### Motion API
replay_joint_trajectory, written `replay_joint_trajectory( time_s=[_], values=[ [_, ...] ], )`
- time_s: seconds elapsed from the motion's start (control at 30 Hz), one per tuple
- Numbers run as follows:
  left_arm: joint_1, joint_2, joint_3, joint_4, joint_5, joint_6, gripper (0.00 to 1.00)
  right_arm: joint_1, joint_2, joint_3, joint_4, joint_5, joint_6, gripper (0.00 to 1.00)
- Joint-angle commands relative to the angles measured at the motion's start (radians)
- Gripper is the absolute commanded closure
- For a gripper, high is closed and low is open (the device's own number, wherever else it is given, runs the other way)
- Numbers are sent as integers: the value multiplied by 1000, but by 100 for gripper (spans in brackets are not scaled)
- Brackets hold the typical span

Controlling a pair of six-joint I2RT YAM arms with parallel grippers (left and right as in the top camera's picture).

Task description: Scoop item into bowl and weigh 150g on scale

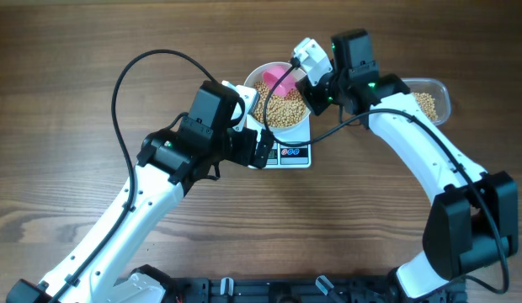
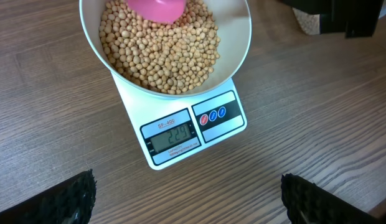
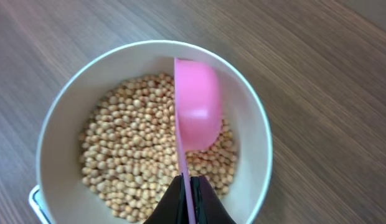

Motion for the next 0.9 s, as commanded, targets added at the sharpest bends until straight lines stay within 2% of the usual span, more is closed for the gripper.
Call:
replay_joint_trajectory(
  time_s=[0.0, 0.57, 0.87],
  values=[
    [7, -3, 15, 2, -6, -5, 0, 25, 19, 12, -8, -40, 5, 96],
    [7, -3, 15, 2, -6, -5, 0, 28, 19, 12, -60, -43, -4, 96],
    [7, -3, 15, 2, -6, -5, 0, 28, 19, 12, -101, -115, -24, 96]
  ],
)
